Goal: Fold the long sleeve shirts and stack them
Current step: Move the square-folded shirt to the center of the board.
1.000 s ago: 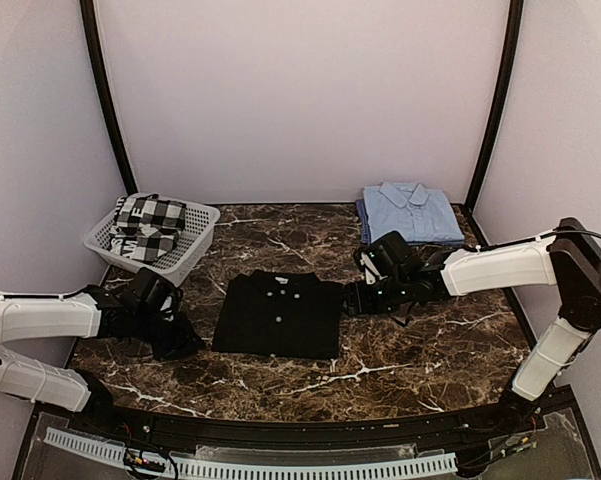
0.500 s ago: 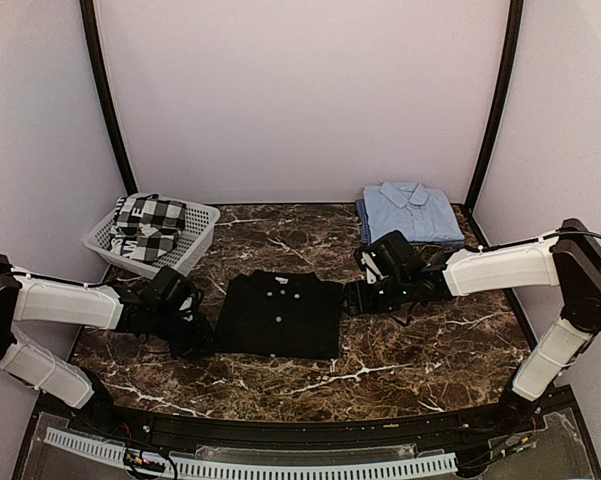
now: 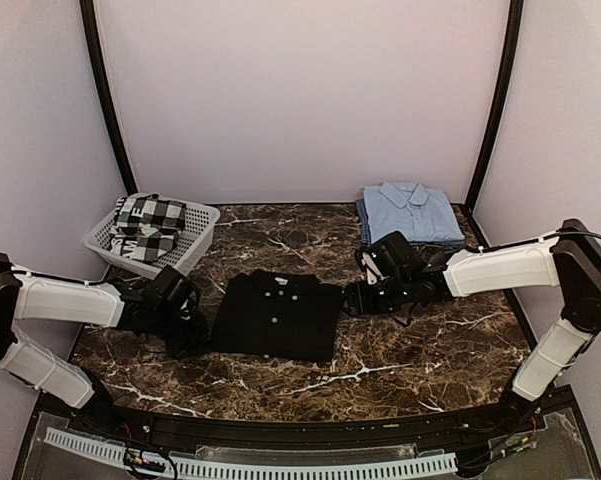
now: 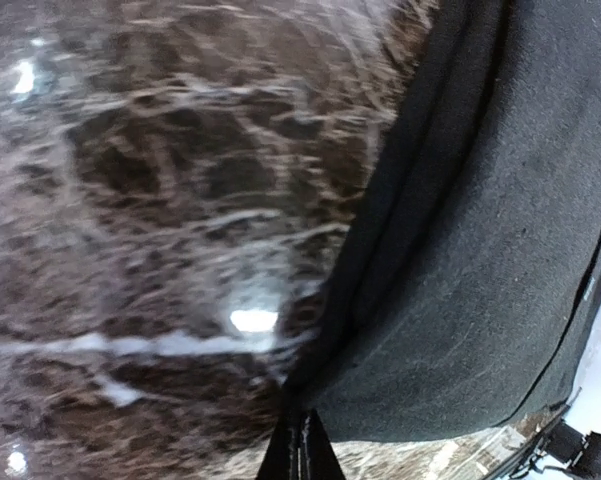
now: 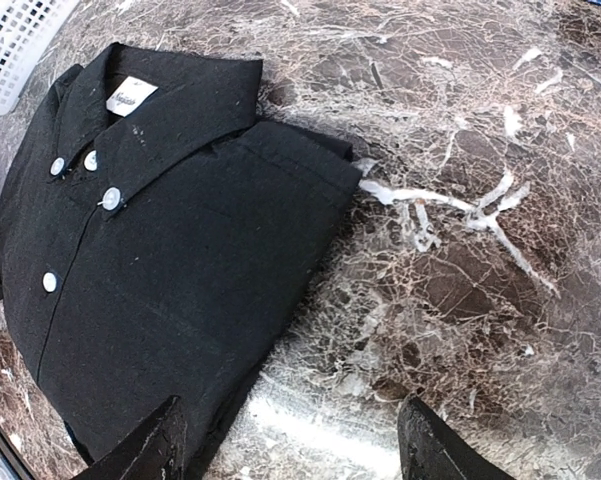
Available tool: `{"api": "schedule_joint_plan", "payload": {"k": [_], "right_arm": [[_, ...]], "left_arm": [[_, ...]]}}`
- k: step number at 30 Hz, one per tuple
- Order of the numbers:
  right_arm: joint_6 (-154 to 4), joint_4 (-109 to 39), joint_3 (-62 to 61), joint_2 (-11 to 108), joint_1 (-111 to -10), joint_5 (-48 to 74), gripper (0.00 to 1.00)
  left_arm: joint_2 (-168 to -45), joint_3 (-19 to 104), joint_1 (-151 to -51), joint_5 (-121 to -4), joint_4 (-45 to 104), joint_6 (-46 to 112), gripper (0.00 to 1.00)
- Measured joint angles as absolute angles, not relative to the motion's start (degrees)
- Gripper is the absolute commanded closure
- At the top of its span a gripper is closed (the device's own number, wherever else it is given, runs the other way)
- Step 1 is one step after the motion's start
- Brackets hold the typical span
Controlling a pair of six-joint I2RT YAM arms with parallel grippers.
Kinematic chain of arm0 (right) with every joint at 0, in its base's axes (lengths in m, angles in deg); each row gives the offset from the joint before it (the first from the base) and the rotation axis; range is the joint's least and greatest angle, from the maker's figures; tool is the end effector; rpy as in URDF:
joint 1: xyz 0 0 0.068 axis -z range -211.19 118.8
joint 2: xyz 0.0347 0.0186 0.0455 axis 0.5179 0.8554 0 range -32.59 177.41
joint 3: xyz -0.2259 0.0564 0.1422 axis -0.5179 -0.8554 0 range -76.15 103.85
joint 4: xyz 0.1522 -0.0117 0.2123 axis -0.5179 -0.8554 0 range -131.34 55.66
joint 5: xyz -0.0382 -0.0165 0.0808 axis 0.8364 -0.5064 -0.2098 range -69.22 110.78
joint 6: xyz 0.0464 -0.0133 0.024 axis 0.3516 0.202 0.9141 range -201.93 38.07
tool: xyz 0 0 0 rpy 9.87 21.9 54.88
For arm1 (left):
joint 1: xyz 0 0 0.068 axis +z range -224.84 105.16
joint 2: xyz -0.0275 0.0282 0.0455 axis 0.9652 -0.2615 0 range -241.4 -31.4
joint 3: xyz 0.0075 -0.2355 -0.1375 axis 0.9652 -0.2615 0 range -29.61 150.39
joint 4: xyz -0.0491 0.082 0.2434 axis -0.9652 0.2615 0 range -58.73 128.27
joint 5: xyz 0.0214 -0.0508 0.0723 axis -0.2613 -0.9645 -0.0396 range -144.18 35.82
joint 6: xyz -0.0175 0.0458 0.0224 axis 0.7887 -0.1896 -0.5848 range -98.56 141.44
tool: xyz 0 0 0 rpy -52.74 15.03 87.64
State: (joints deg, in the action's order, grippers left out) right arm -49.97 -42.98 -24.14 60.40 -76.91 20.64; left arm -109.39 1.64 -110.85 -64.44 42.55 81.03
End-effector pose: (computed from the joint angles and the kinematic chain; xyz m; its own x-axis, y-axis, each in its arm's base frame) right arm 0.2296 0.2357 0.1783 -0.8309 -0.0938 -0.5485 -0.3268 0.8801 0.3445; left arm 0.1860 -0.1430 0.1419 -0.9121 -0.3861 -0.1377 -0.2603 0.8050 -0.5331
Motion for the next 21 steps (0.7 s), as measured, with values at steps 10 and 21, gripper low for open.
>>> {"api": "schedule_joint_plan", "payload": {"k": [10,21], "right_arm": [[-50.2,-42.9,-24.1,60.4,-76.8,21.1,0.31],[-51.2,-43.4,-24.1,60.0,-75.8,23.1,0.31]], "left_arm": [[-94.5,-2.0,-108.0,-57.6,59.1,86.9,1.0],[-76.8,-7.6,-106.1,-53.4,69.7,99.2,0.77]]}}
